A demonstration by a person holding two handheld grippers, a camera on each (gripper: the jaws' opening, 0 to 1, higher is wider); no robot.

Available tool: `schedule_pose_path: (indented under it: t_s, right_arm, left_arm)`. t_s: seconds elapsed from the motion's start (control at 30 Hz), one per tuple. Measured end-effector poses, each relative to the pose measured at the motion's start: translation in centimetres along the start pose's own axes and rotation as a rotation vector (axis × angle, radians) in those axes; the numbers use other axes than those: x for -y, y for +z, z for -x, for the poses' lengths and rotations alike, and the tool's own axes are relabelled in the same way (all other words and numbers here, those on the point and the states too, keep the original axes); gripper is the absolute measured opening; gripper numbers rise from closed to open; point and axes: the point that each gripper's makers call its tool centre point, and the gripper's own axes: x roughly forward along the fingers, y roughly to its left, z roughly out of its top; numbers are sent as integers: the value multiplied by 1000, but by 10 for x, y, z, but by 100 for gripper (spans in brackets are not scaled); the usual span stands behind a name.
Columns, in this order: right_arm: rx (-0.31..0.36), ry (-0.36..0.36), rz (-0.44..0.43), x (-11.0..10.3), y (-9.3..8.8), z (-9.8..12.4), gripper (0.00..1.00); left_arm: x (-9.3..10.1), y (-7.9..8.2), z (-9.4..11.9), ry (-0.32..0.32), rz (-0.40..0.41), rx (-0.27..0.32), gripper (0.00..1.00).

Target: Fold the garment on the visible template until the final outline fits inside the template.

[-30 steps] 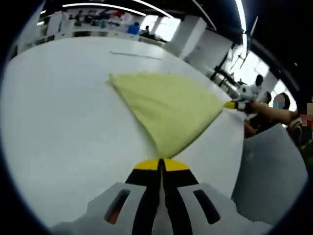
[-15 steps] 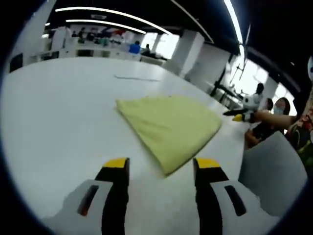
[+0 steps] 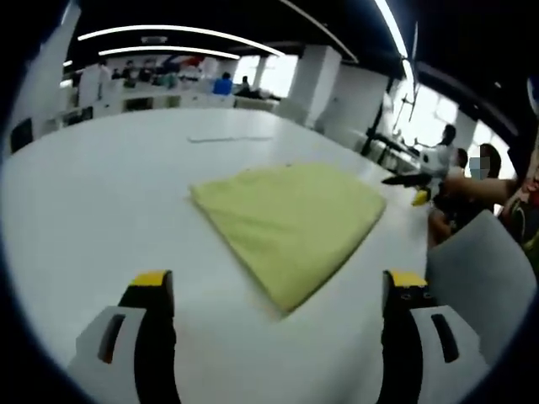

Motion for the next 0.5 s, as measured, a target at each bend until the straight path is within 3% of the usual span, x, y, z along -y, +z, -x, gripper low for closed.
schedule_pose_path:
  t_s: [0.23,0.43,0.5]
  right_arm:
    - [31,2,-15,-4,6,-2,100]
    - [32,18,-29,-16,7,-2,100]
    - [35,24,-29,-21,8,0,100]
  left_arm:
    - [8,6,5,13,-21,15,99]
    - [11,5,12,36,7,26,99]
    - [9,9,15,55,14,53,99]
